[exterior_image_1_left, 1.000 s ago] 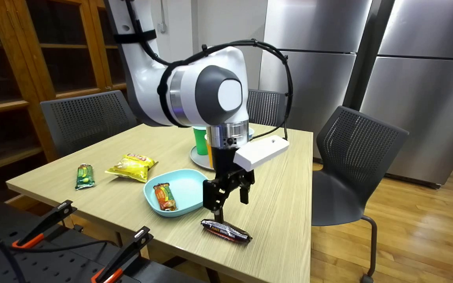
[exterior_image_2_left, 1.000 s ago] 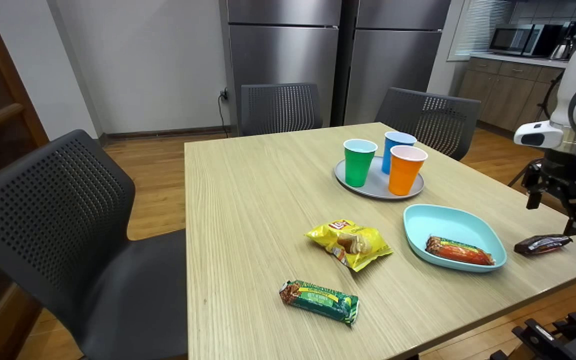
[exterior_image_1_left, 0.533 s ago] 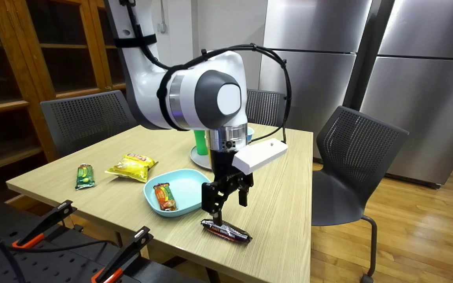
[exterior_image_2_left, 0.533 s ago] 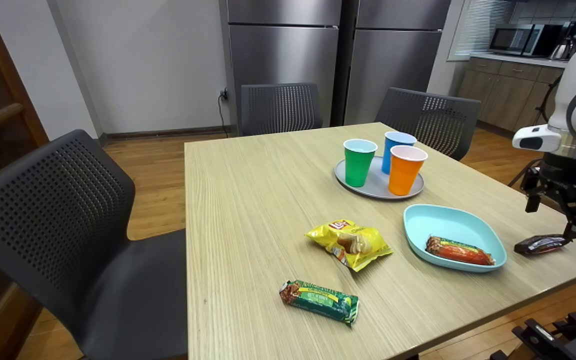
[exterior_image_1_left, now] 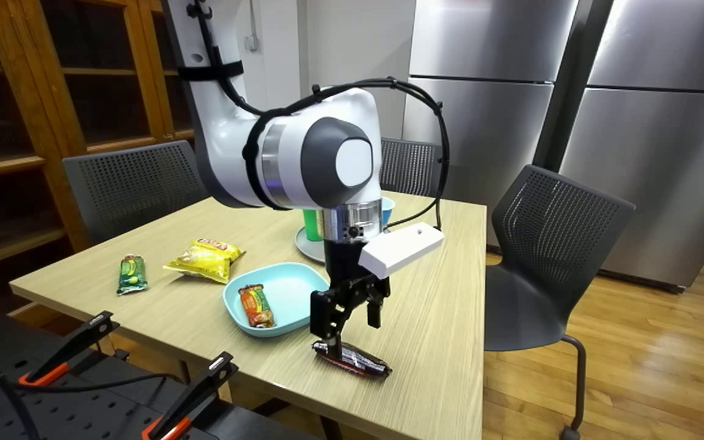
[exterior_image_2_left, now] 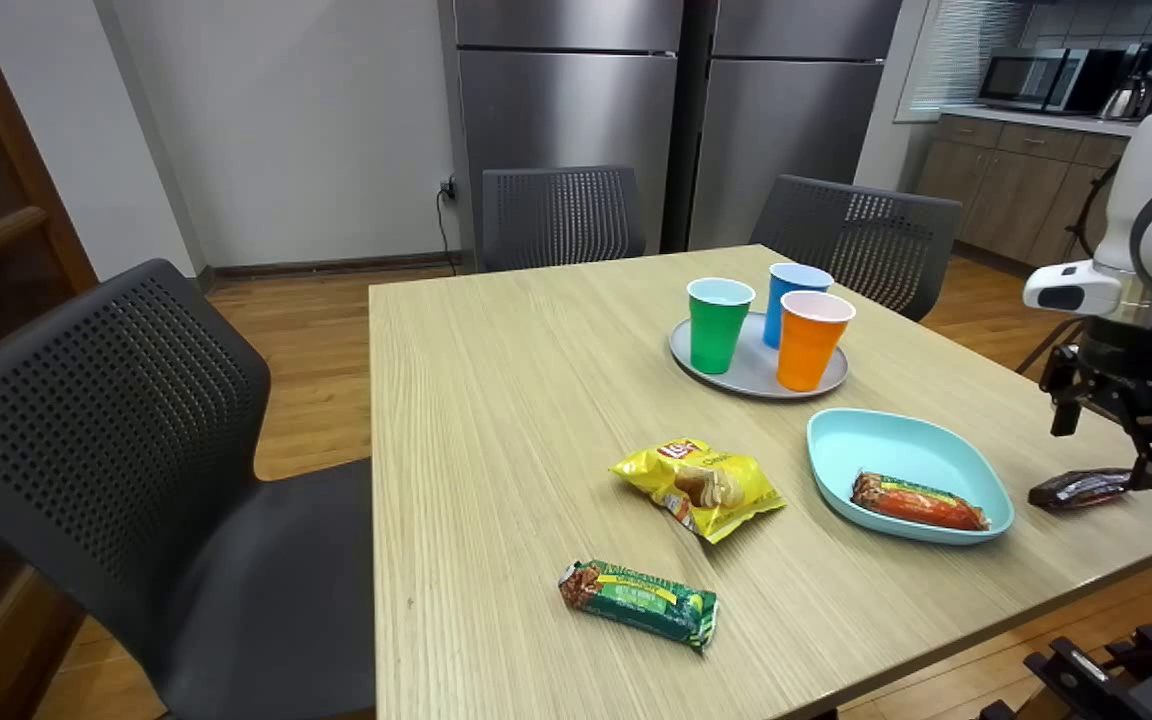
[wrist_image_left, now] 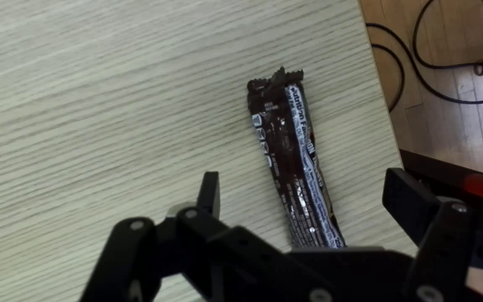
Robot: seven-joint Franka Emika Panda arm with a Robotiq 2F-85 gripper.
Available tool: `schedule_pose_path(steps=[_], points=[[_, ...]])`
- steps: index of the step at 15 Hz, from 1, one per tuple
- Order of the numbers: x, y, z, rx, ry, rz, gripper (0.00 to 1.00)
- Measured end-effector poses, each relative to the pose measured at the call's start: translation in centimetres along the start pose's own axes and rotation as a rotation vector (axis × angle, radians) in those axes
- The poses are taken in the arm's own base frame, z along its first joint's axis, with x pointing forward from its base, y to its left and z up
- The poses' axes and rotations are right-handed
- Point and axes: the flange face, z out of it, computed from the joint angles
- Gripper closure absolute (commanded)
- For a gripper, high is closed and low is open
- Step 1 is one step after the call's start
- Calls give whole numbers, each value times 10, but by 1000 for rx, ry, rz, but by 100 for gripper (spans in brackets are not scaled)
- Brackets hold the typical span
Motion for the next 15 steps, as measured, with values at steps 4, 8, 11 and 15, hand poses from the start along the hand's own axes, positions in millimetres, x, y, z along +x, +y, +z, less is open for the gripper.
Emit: schedule_pose_path(steps=[4,8,11,15], points=[[3,-3,11,5,2,-25,0],[9,-4,20,-17,5,-62,0],[12,-2,26,-26,5,-80,0],[15,0,30,-34,5,-96,34]])
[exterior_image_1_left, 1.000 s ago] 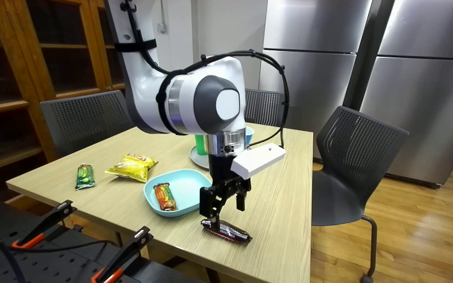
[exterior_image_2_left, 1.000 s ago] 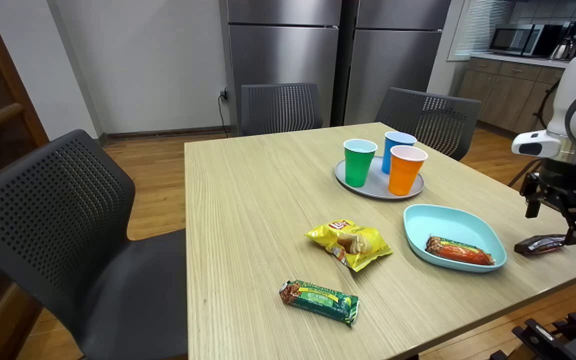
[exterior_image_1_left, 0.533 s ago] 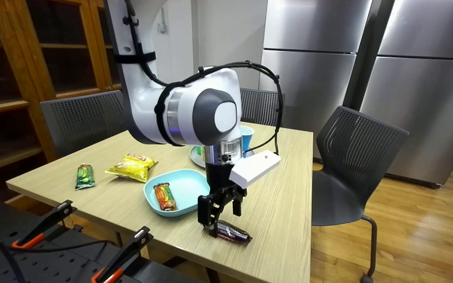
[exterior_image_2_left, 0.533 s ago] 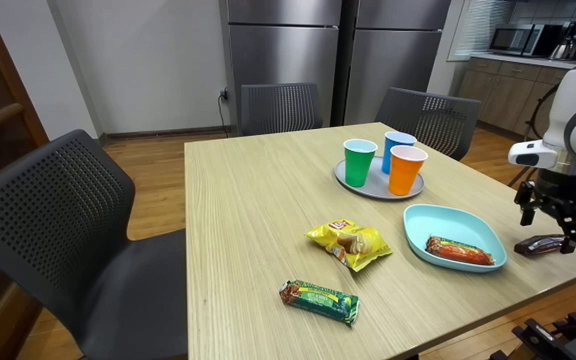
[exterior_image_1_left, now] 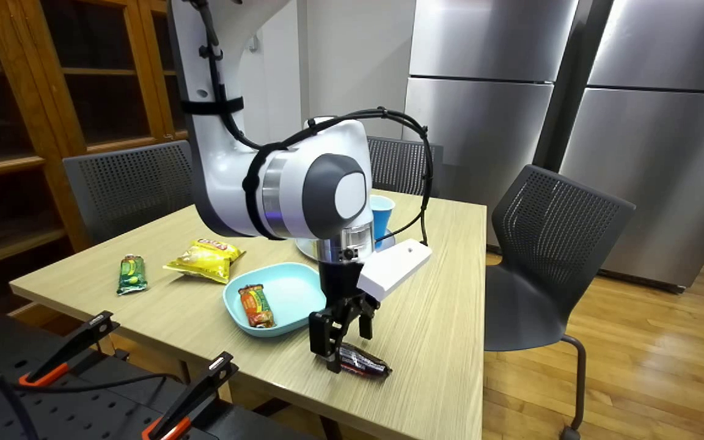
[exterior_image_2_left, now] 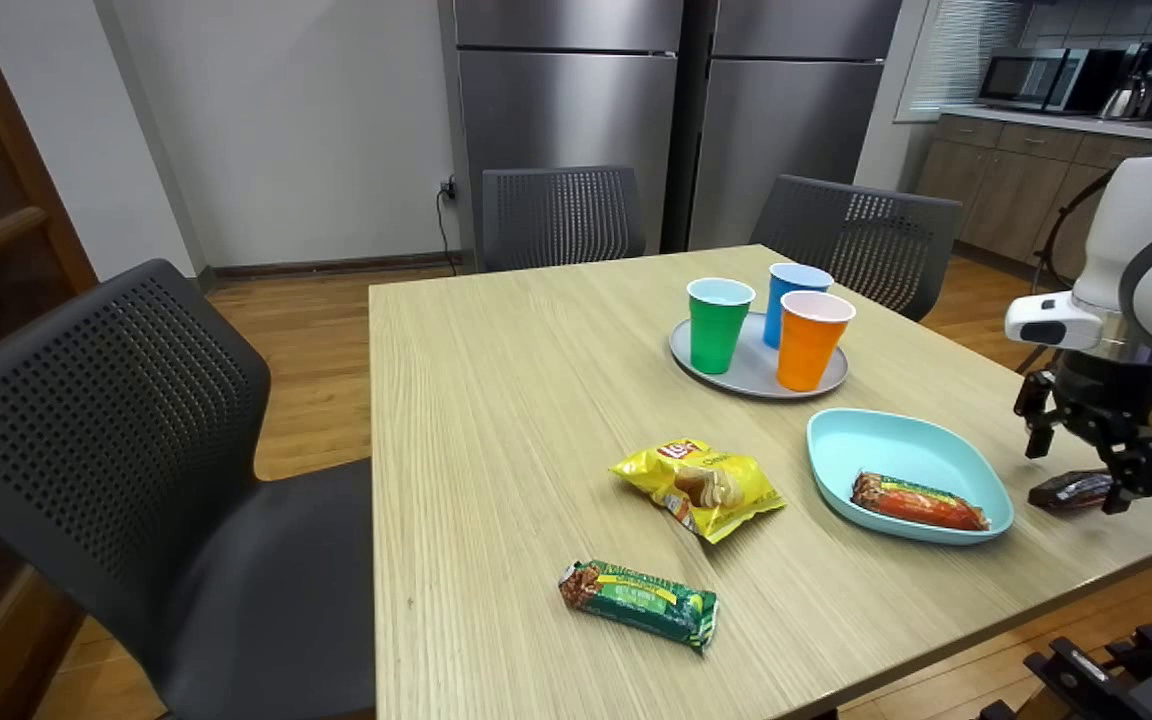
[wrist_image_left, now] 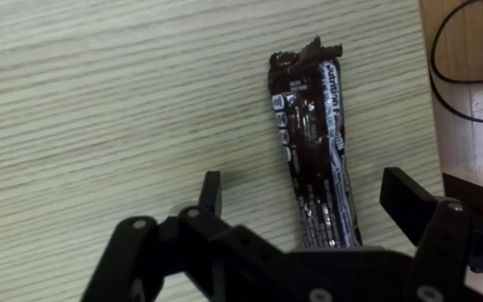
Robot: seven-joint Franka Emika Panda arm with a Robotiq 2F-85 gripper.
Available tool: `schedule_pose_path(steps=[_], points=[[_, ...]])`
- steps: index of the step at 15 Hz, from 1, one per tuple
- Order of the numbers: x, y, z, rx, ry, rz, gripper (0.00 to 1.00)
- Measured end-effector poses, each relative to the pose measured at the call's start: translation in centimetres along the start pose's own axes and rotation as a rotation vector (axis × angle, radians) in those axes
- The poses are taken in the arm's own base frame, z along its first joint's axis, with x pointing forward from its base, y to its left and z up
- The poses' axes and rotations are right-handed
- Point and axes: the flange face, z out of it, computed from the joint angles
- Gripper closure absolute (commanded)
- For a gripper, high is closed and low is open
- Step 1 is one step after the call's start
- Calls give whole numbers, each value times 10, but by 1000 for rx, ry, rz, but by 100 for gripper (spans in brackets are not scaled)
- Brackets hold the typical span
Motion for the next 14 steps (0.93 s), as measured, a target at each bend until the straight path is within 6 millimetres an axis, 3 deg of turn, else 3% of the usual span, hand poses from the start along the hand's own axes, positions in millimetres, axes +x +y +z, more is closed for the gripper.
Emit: schedule_pose_path(steps=[8,14], points=[[0,3,-2,-16,-1,-14,97],[-2,3,-5,-18,-4,-14,96]])
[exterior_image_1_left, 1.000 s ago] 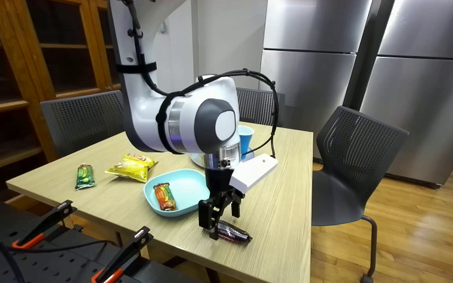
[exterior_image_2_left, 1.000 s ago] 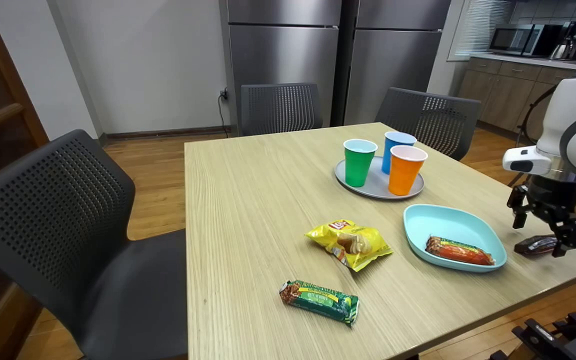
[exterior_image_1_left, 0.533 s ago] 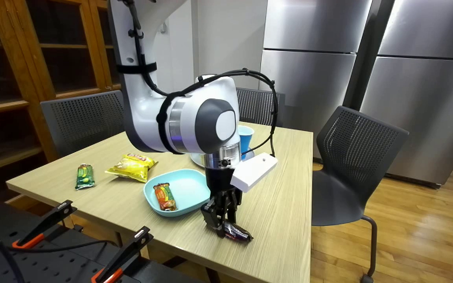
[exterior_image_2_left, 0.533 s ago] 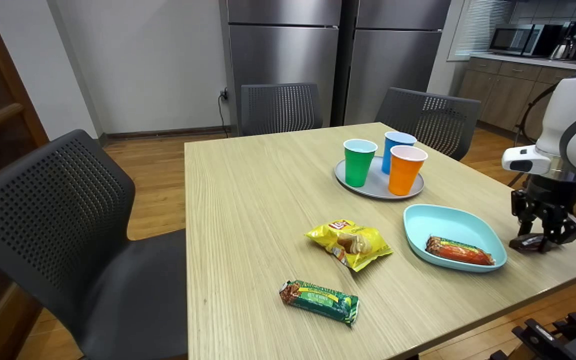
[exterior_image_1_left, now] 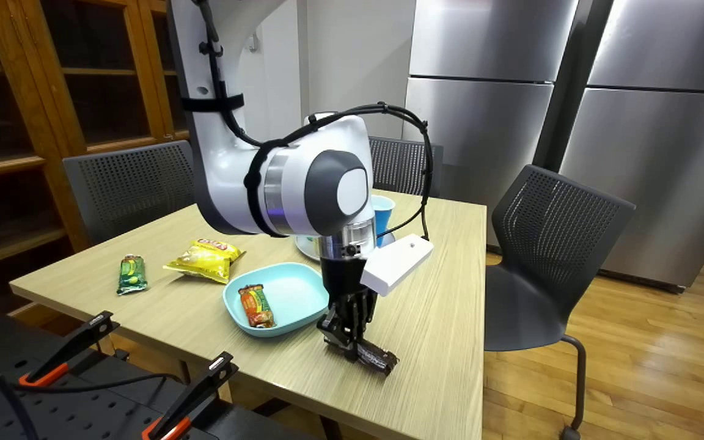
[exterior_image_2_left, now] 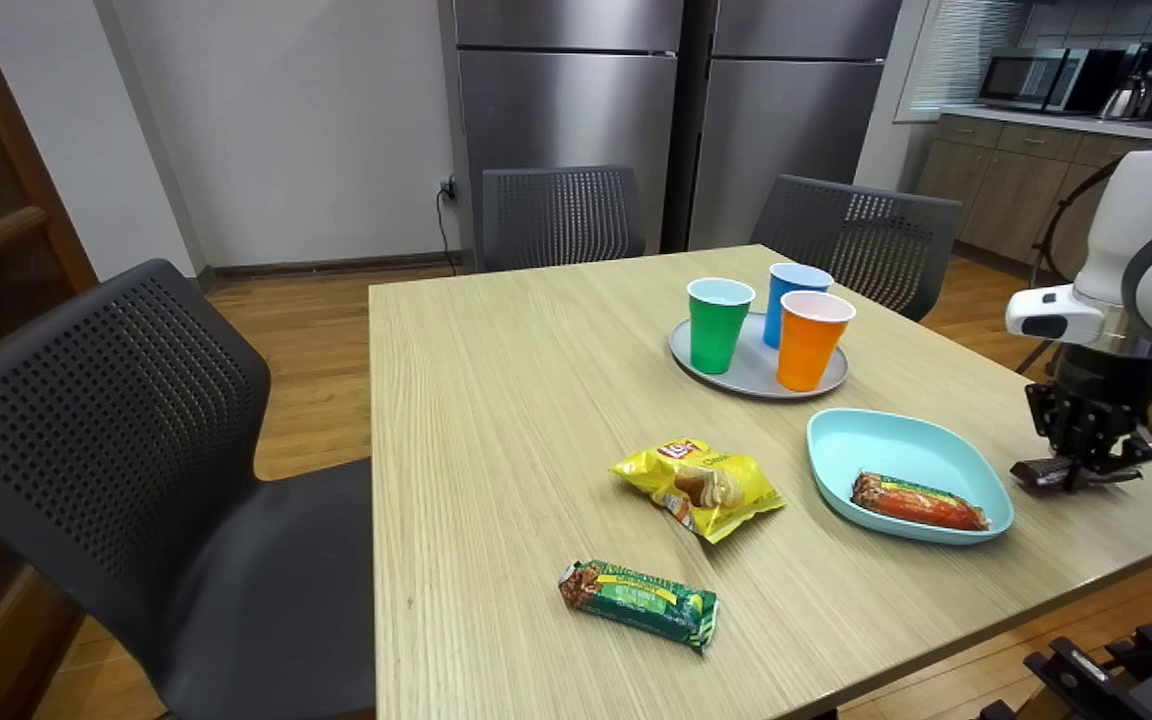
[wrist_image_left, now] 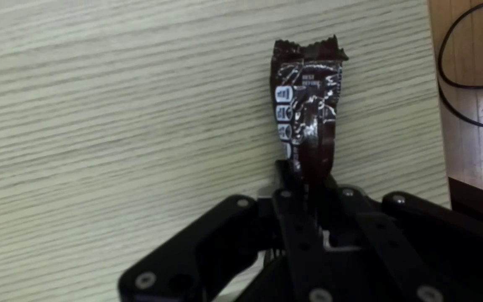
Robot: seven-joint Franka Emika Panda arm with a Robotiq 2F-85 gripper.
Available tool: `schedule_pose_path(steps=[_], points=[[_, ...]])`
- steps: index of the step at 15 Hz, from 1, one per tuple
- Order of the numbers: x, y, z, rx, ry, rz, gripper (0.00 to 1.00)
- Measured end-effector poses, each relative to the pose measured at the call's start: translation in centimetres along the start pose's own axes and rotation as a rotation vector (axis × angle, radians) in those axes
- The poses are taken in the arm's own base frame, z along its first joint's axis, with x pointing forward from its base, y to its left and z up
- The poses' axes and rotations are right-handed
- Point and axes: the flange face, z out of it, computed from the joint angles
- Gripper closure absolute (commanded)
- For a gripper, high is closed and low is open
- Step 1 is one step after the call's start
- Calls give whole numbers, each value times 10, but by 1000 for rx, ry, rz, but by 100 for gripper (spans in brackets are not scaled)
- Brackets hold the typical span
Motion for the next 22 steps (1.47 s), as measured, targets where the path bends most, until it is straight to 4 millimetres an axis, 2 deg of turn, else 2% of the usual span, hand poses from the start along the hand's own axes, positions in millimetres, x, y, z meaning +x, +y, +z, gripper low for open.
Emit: schedule_pose_path(steps=[6,13,17,22], points=[[2,-6,-20,18,-12,-14,96],[24,-21,-48,35,-7,-63,96],[54,-17,-61,28,26,-67,96],[109,-8,-72,27,121,-8,96]])
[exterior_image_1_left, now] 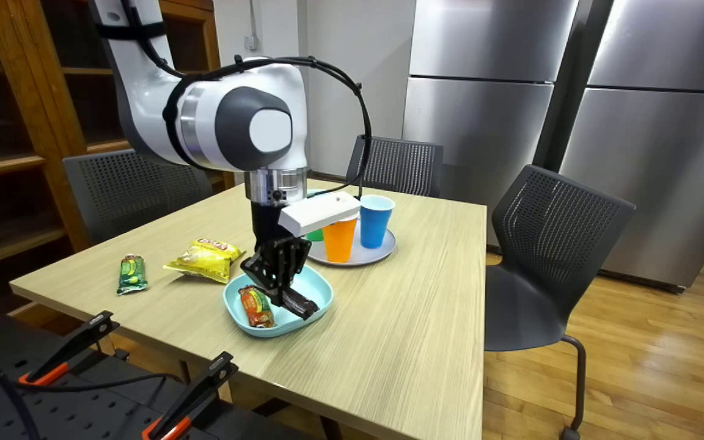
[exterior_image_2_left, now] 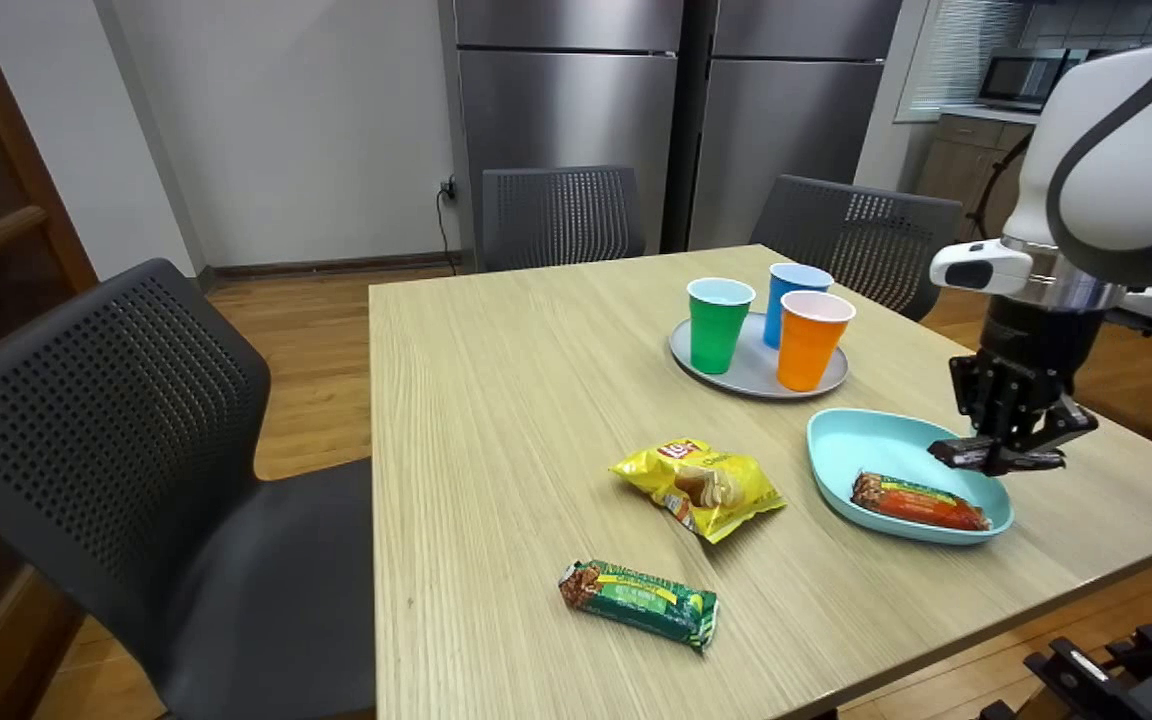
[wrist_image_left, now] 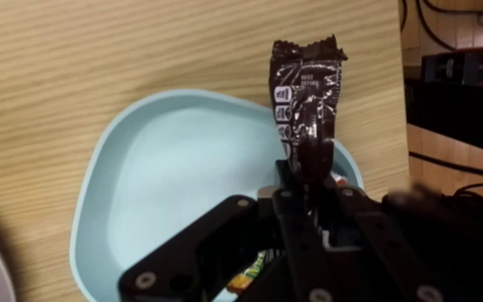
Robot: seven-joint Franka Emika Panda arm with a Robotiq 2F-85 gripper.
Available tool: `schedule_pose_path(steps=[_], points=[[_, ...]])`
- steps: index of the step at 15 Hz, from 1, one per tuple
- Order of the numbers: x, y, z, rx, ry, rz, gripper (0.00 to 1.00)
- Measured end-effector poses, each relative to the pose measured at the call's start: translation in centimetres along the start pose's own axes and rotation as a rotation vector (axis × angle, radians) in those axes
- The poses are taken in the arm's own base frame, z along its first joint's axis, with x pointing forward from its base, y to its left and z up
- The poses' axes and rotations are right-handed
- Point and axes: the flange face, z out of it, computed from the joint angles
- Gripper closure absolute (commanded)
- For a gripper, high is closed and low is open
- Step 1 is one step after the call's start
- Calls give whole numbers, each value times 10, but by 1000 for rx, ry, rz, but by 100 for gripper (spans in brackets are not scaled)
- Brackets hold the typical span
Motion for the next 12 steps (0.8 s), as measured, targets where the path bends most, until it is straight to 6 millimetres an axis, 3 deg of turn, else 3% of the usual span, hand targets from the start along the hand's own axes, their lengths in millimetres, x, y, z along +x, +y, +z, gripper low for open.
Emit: schedule_pose_path(steps=[6,12], points=[[44,12,-11,-55,78,49,96],[43,28,-18,-89,108,104,96]])
